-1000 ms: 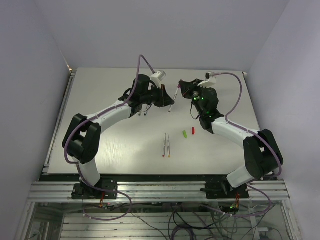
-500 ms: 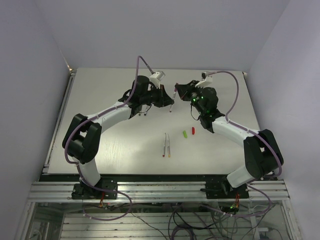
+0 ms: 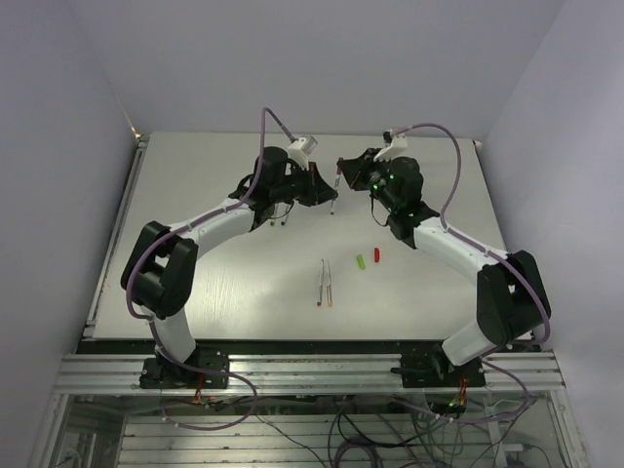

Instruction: Insert the pens into the pen caps

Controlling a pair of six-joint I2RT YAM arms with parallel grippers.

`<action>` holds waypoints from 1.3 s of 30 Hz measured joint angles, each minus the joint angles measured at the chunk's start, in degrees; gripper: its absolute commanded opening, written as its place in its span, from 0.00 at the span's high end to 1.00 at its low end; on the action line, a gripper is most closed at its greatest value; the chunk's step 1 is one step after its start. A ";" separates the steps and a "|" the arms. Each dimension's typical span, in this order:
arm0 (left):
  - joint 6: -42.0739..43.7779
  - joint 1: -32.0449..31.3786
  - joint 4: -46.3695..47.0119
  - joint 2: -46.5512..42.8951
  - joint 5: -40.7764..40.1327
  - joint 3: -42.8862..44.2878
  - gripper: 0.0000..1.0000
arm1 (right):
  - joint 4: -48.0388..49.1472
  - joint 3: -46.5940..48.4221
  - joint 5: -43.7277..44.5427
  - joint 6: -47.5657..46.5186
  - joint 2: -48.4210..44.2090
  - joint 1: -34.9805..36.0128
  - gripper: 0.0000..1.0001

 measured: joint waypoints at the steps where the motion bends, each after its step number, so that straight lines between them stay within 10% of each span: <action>1: -0.02 0.09 0.02 -0.02 -0.26 -0.02 0.93 | -0.52 0.50 0.00 -0.52 0.24 0.13 1.00; 22: 0.28 1.84 -2.73 -1.84 -1.88 -0.02 0.93 | -1.73 3.65 6.45 -4.42 2.36 4.83 0.99; 31: 6.27 4.35 -2.40 -6.36 -6.99 -2.25 0.93 | -7.37 8.04 13.09 -4.09 3.45 7.19 0.42; 39: 13.31 5.22 -8.31 -5.73 -13.40 -3.98 0.93 | -5.77 7.80 22.97 -6.62 -0.55 7.28 0.36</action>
